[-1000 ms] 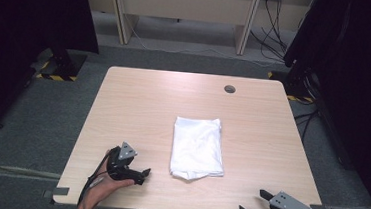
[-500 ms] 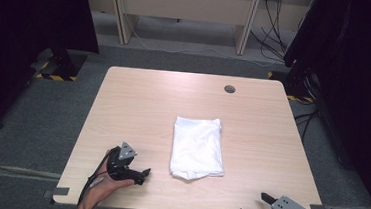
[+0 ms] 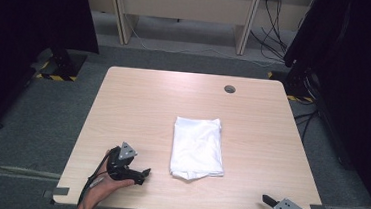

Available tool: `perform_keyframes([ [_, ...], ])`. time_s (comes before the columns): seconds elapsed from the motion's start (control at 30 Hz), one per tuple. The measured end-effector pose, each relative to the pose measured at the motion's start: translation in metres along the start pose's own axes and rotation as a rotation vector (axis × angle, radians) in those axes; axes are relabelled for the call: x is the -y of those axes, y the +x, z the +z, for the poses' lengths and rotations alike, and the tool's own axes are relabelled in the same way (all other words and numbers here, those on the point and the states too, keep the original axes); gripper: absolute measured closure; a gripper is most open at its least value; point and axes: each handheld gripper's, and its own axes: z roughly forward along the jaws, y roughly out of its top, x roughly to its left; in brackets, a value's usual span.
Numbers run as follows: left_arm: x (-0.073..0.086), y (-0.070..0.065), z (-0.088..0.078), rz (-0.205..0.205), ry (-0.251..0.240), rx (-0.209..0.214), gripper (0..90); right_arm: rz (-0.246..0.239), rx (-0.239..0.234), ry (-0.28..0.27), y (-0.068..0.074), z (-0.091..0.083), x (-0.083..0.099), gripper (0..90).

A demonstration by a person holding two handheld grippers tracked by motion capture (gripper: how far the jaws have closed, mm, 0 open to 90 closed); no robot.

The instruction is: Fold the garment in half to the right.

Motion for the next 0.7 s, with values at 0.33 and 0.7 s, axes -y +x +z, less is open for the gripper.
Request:
perform_keyframes([
  [0.33,0.0000,0.0000,0.0000,0.000,0.000,0.000,1.2,0.010,0.007,-0.010,0.0007,-0.0057,0.0049,5.5],
  [0.7,0.0000,0.0000,0.0000,0.000,0.000,0.000,1.2,0.009,0.004,-0.008,0.0012,-0.0050,0.0054,5.5],
])
